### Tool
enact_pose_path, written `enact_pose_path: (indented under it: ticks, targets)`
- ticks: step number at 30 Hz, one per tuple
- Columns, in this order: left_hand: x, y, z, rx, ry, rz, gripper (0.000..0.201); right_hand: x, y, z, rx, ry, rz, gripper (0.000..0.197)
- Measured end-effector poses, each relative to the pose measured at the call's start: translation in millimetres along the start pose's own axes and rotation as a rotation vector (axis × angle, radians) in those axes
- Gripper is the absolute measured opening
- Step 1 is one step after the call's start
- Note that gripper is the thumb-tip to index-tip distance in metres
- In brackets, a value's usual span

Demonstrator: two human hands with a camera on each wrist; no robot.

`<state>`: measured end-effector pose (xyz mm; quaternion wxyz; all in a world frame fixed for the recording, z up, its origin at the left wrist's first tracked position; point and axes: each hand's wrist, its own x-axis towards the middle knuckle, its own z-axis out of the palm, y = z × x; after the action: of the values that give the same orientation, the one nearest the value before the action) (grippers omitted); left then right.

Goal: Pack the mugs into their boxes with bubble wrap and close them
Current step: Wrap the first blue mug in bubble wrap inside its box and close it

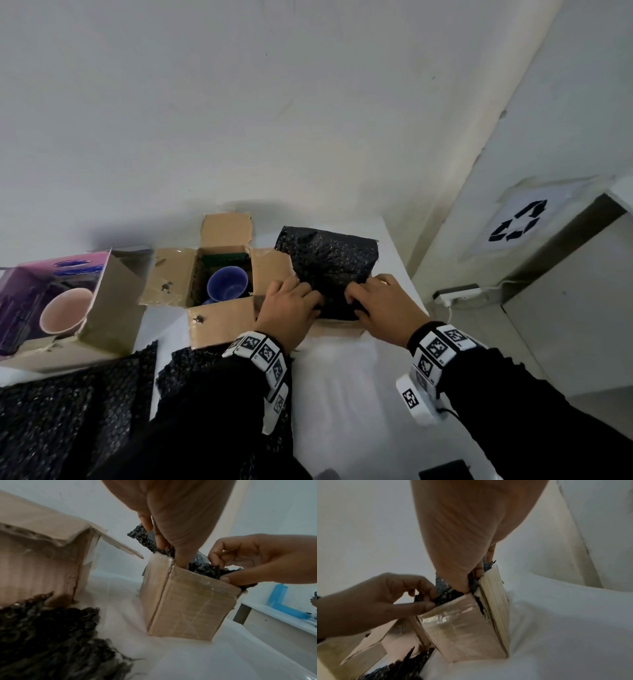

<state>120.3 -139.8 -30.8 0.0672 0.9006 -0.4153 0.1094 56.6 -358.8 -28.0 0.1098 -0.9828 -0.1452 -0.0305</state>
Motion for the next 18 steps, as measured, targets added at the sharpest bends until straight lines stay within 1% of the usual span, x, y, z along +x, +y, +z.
enact_pose_path:
  ticks: [2, 3, 4, 5, 6, 7, 9, 11, 13, 15, 17, 18]
  targets:
    - [4.0, 1.7, 2.2, -0.018, -0.015, 0.026, 0.008, 0.2, -4.9, 4.8, 0.002, 0.004, -0.002, 0.013]
    - [6.3, 3.0, 1.9, -0.011, -0.043, 0.048, 0.012, -0.7, -6.4, 7.5, 0.006, 0.015, -0.01, 0.01]
    - [7.1, 4.0, 3.6, 0.005, -0.063, 0.074, 0.024, -2.1, -7.5, 9.9, 0.013, 0.03, -0.027, 0.004]
    - [5.6, 5.3, 4.5, 0.022, -0.091, 0.084, 0.037, -4.3, -7.9, 10.9, 0.022, 0.053, -0.042, 0.007]
    - [2.7, 5.9, 5.0, 0.036, -0.111, 0.098, 0.045, -6.6, -7.1, 12.5, 0.009, 0.071, -0.072, 0.016]
    - [-1.0, 6.2, 4.2, 0.061, -0.134, 0.109, 0.049, -9.2, -5.2, 14.5, -0.026, 0.068, -0.101, 0.022]
    - [-7.8, 3.6, 4.2, 0.137, -0.136, 0.119, 0.046, -13.2, -2.4, 18.4, -0.125, 0.04, -0.163, 0.025]
    - [-11.7, 1.2, 3.9, 0.198, -0.127, 0.108, 0.034, -14.4, -0.6, 22.0, -0.195, 0.053, -0.178, 0.024]
    - [-13.6, 1.0, 6.6, 0.218, -0.117, 0.094, 0.022, -15.1, -2.0, 23.1, -0.244, 0.112, -0.172, 0.022]
    - [-15.9, 3.9, 10.6, 0.229, -0.118, 0.081, 0.016, -17.7, -4.3, 24.9, -0.265, 0.16, -0.163, 0.017]
    - [-18.3, 8.6, 12.2, 0.237, -0.138, 0.064, 0.014, -21.5, -5.9, 26.3, -0.27, 0.153, -0.135, 0.014]
    - [-19.2, 10.7, 12.0, 0.24, -0.149, 0.048, 0.013, -22.4, -6.5, 27.8, -0.276, 0.139, -0.113, 0.016]
